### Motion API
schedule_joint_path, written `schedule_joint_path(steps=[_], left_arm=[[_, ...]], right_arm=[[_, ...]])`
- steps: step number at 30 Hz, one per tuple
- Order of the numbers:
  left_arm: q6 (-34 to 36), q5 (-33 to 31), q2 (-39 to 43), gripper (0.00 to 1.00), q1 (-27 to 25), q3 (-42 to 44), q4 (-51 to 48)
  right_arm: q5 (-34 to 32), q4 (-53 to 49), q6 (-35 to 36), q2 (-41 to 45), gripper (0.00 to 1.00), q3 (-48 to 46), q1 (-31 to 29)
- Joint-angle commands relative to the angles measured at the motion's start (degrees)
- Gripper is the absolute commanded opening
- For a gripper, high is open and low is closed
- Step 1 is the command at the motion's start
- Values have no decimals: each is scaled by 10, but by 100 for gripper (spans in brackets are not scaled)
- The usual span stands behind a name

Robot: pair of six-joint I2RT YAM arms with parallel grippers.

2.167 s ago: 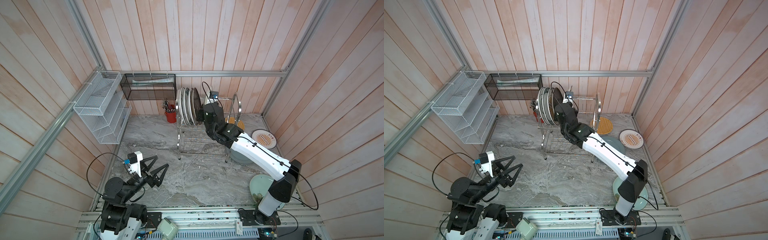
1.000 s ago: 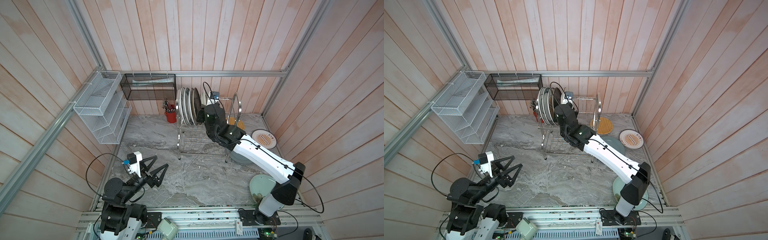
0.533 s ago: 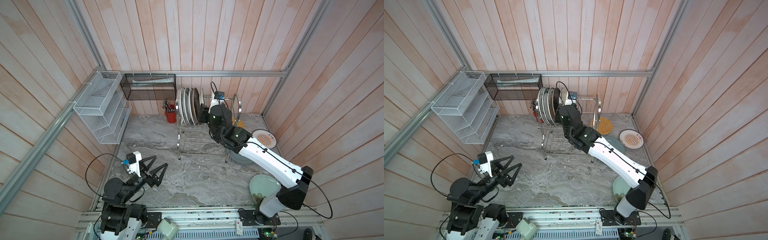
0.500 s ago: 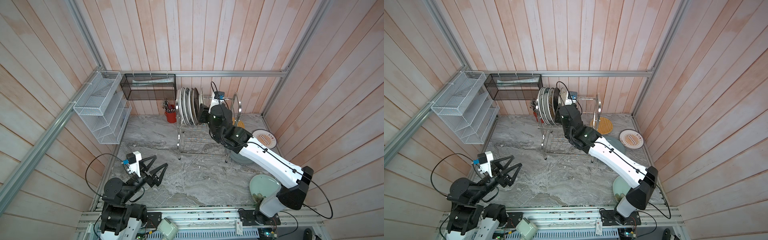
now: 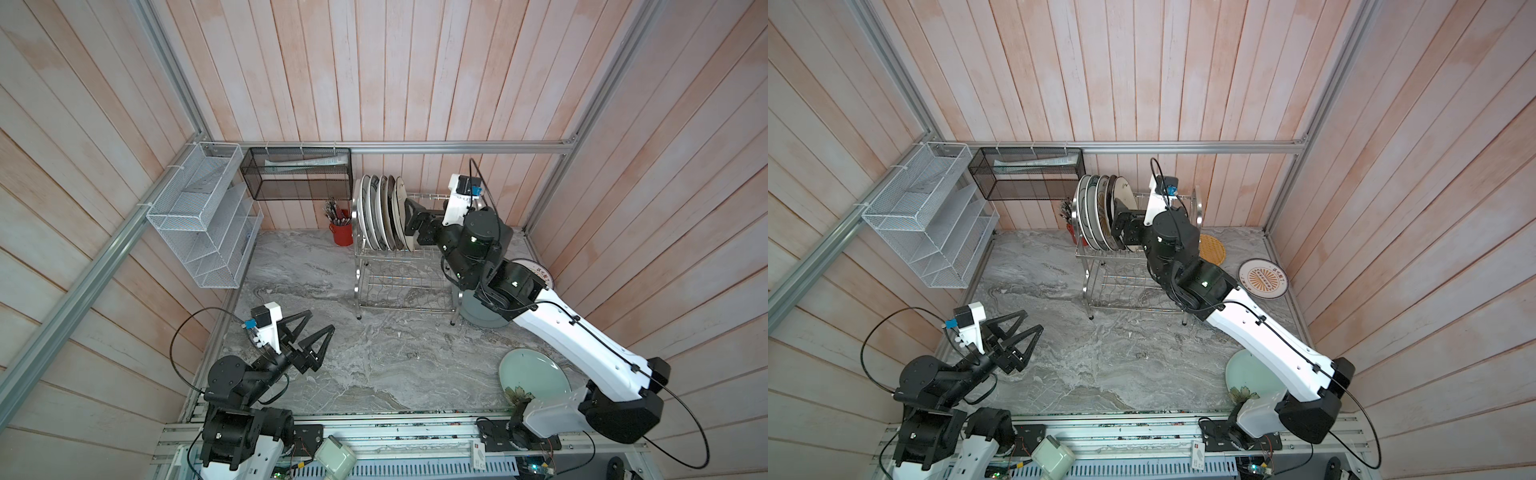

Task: Load the plates into the dish rack
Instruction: 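Move the right gripper from the rack down toward the teal plate, then press the right gripper onto the teal plate's near rim and pinch it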

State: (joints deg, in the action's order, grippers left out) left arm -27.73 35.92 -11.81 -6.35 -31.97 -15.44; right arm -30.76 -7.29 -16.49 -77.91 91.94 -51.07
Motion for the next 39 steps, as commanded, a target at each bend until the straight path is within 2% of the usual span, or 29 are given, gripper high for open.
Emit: schedule_joint_path(steps=[1, 6, 9, 15, 21, 24, 29, 32, 39], left_arm=[[-5, -6, 9, 100, 3, 8, 2], [-6, -6, 17, 100, 4, 9, 2], [-6, -5, 13, 100, 5, 8, 2], [-7, -7, 17, 100, 6, 9, 1], [-7, -7, 19, 100, 6, 8, 0], [-7, -7, 18, 100, 6, 8, -1], [-7, -7, 21, 100, 6, 8, -1], [-7, -5, 20, 100, 5, 7, 0], [-7, -4, 20, 100, 6, 9, 0]], right_arm=[[-19, -5, 33, 70, 98, -57, 12], [-26, -34, -34, 206, 98, -199, 77], [-27, -72, -69, 264, 98, -262, 113], [-17, -84, -133, 365, 98, -388, 156], [64, -59, -208, 408, 98, -518, 237], [108, -36, -227, 411, 98, -572, 302], [267, 21, -268, 390, 98, -652, 465], [329, 74, -273, 363, 98, -686, 545], [400, 189, -262, 242, 95, -702, 624]])
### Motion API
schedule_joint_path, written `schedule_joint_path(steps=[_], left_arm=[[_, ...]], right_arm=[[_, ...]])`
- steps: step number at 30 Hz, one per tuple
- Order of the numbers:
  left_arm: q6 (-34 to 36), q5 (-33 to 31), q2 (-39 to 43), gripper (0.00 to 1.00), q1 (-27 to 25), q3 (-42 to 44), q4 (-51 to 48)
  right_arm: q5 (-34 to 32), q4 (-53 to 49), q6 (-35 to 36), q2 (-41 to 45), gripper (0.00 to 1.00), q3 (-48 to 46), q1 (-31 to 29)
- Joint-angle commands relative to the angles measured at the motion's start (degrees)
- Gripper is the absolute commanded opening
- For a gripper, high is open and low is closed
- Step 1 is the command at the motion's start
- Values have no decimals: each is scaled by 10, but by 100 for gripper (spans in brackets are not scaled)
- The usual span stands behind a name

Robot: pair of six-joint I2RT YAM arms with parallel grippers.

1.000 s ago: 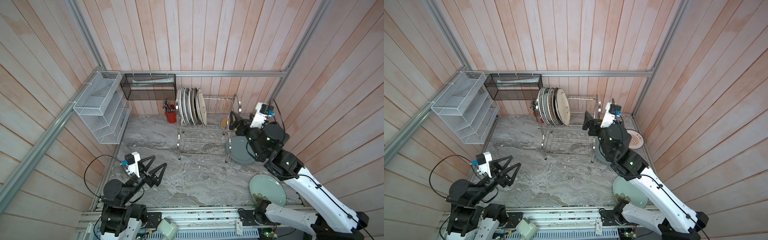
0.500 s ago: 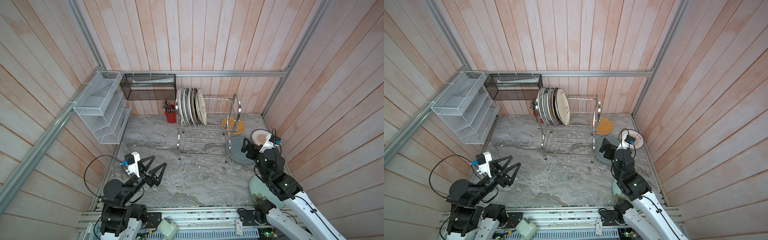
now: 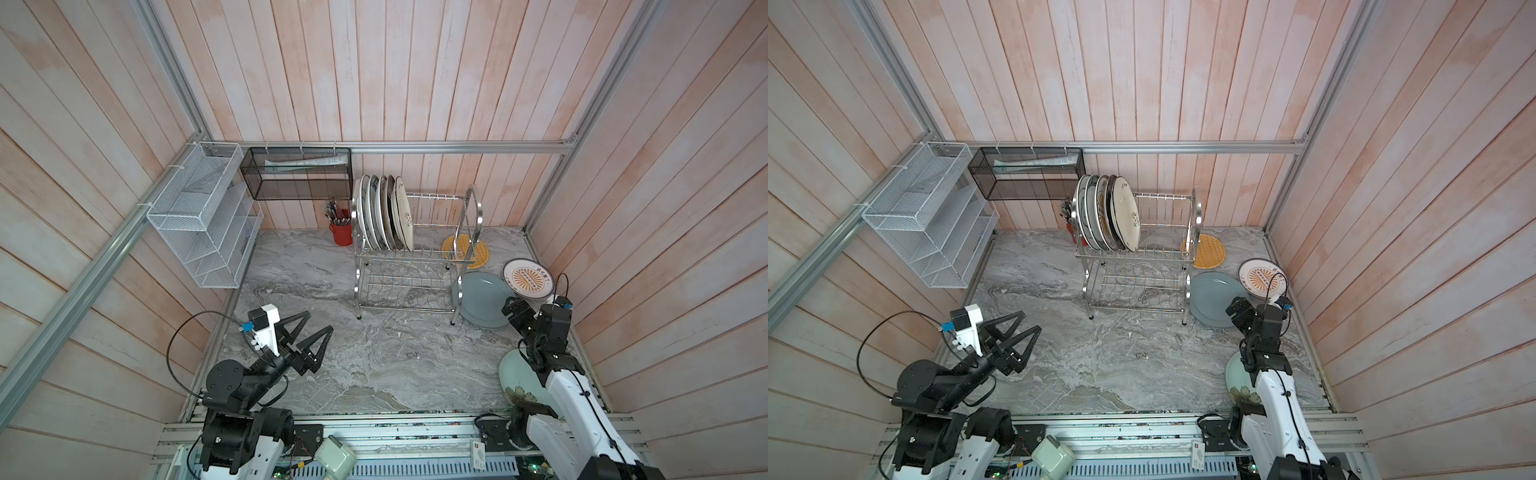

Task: Load the plates into the dish rack
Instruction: 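Press the right gripper onto the teal plate's near rim and pinch it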

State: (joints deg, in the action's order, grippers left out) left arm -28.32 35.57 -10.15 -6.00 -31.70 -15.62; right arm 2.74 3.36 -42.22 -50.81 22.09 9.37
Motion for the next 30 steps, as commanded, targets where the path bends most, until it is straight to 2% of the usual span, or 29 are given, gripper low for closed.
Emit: schedule_joint_path(steps=[1, 7, 11, 25, 30], left_arm=[[-2, 2, 3, 100, 3, 6, 4], [-1, 0, 3, 100, 3, 6, 3], [-1, 4, 3, 100, 4, 7, 4], [-3, 11, 0, 100, 5, 6, 8], [5, 51, -23, 100, 5, 6, 15]], right_arm=[[74, 90, -11, -44, 94, 1, 28], [109, 115, 10, -90, 90, 3, 81], [163, 155, 11, -124, 84, -14, 118], [249, 220, 9, -290, 68, 28, 126], [268, 234, 0, -328, 62, 41, 126]])
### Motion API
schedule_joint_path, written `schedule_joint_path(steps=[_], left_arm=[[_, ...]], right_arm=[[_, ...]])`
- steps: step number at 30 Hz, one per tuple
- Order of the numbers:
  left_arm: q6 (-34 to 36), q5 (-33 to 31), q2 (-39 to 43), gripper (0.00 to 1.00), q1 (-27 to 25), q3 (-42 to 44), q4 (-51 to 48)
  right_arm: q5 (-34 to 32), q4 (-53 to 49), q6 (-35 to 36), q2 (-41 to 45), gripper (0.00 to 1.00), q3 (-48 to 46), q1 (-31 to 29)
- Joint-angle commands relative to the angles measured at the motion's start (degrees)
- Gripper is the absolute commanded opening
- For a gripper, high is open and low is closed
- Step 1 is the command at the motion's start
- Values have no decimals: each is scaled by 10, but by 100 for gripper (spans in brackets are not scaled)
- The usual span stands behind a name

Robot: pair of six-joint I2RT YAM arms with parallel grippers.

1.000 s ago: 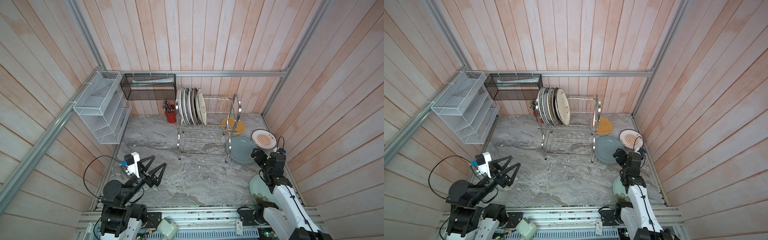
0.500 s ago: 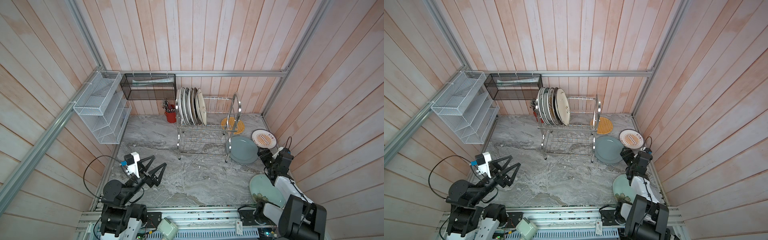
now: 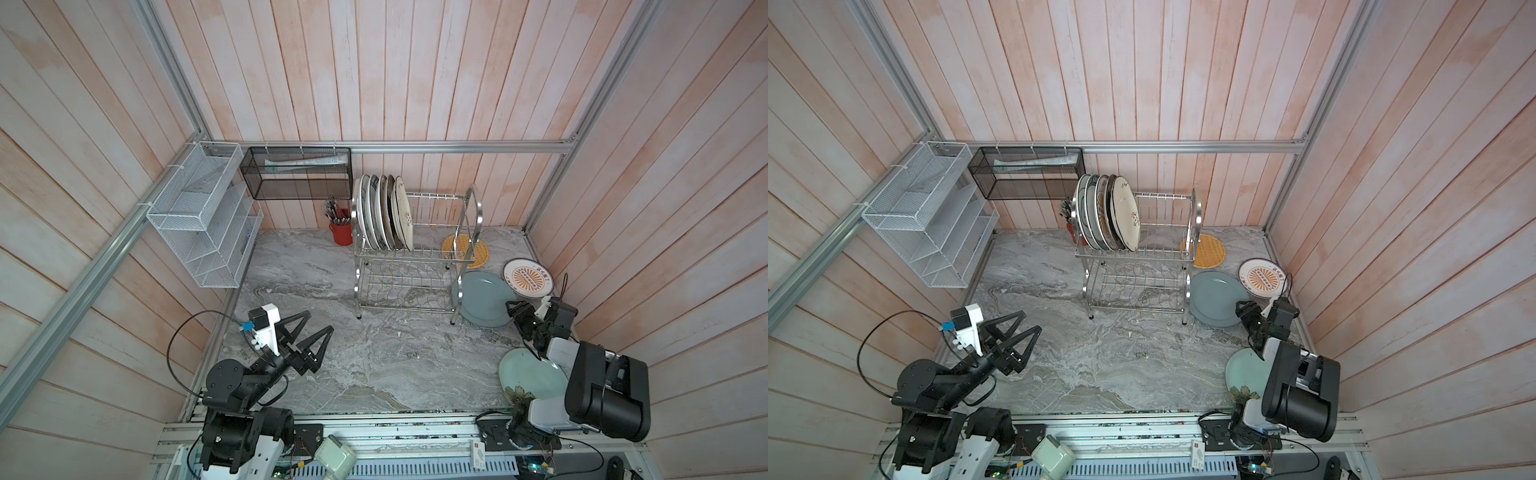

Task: Load the plates into the dish rack
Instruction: 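Press the right gripper onto the teal plate's near rim and pinch it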

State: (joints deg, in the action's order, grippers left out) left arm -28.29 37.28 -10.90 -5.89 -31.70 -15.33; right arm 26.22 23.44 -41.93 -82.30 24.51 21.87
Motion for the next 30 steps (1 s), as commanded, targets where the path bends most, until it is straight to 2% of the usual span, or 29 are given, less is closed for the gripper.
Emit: schedule_joint_path(steps=[1, 5, 9, 18, 23, 30], left_arm=[[6, 49, -23, 100, 4, 7, 16], [4, 103, -50, 100, 3, 11, 37], [6, 117, -83, 100, 3, 8, 33], [6, 102, -82, 100, 3, 8, 29], [7, 93, -81, 100, 6, 6, 23], [6, 87, -70, 100, 11, 8, 25]], right_arm=[[39, 38, -6, -20, 61, 16, 0], [49, 45, -17, -38, 60, 11, 2], [53, 42, -22, -58, 54, 14, 1], [89, 86, -58, -116, 46, 10, 1], [84, 99, -67, -135, 44, 6, 1], [96, 163, -106, -163, 25, -11, 1]])
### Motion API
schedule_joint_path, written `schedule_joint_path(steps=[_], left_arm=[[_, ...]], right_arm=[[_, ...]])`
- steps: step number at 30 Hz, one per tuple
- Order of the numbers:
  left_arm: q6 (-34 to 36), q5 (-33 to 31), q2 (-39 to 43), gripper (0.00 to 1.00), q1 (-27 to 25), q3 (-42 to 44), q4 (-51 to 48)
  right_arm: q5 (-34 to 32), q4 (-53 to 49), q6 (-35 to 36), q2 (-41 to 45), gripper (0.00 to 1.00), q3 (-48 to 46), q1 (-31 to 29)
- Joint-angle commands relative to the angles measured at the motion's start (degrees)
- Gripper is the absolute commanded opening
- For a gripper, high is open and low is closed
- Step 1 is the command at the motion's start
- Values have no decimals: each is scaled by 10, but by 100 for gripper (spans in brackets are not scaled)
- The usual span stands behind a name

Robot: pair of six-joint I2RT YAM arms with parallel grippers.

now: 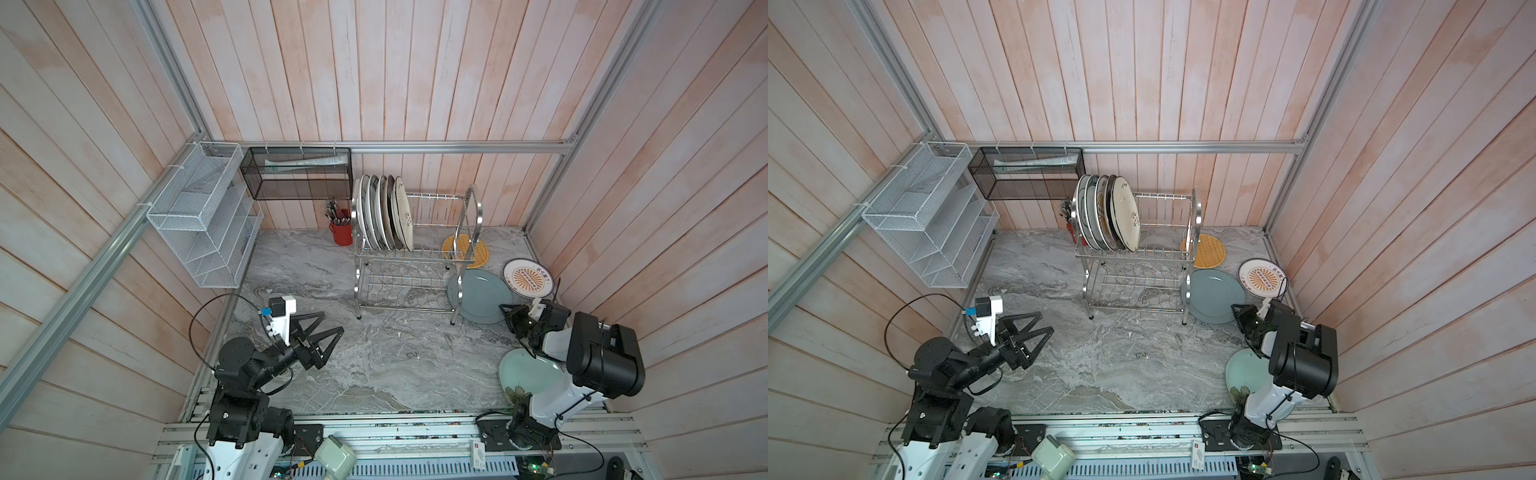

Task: Load the plates into the dish rack
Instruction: 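Press the right gripper onto the teal plate's near rim and pinch it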

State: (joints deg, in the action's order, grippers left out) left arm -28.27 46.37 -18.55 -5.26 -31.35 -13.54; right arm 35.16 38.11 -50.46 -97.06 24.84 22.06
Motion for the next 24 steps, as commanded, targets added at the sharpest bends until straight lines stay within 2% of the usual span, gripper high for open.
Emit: schedule_joint_path(steps=[1, 8, 11, 18, 24], left_arm=[[6, -4, 6, 100, 6, 5, 6], [6, -13, 5, 100, 12, 5, 5], [6, -23, 10, 100, 13, 4, 1], [3, -34, 17, 100, 17, 4, -1], [4, -39, 13, 100, 18, 3, -5]], right_arm=[[8, 22, -24, -17, 22, -17, -1], [-5, 21, -16, 32, 10, -41, -1], [-13, 1, -16, 66, 1, -46, -2], [-35, -40, -28, 163, 0, -50, -1], [-83, -121, -34, 273, 0, -39, -3]])
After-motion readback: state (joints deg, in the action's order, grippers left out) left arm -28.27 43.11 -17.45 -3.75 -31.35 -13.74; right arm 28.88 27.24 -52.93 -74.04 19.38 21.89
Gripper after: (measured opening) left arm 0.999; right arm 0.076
